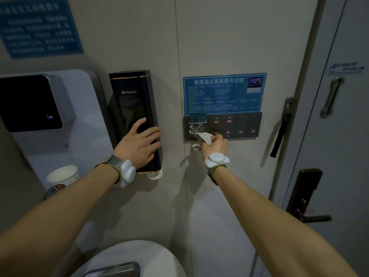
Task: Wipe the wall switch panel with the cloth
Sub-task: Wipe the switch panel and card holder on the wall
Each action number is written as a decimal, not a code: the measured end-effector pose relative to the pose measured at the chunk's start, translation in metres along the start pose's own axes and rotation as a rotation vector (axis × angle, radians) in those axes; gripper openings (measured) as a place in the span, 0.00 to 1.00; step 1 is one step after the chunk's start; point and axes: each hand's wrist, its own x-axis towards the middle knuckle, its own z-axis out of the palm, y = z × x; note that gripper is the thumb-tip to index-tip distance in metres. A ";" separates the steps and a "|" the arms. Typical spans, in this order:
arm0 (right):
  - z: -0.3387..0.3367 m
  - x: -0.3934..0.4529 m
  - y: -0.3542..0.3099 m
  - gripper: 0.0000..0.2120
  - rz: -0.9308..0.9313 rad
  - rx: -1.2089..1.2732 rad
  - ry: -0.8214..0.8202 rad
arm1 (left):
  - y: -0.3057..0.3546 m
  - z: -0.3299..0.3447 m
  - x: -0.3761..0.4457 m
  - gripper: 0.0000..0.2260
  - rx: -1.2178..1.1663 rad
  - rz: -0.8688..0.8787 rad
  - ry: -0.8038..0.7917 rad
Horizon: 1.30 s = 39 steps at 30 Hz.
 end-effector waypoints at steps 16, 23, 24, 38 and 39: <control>0.033 -0.015 -0.014 0.09 0.004 0.045 -0.030 | -0.019 0.010 -0.003 0.17 0.065 0.075 0.076; 0.048 -0.019 -0.051 0.05 -0.065 0.033 -0.014 | -0.030 0.011 -0.002 0.18 0.052 0.129 0.111; 0.045 -0.016 -0.057 0.05 -0.083 0.011 0.009 | -0.031 0.012 -0.001 0.17 0.051 0.129 0.122; 0.033 -0.016 -0.065 0.07 -0.138 -0.067 0.056 | -0.033 0.016 -0.004 0.15 0.022 0.142 0.207; 0.029 -0.013 -0.074 0.08 -0.147 -0.063 0.070 | -0.033 0.016 -0.003 0.14 0.018 0.141 0.213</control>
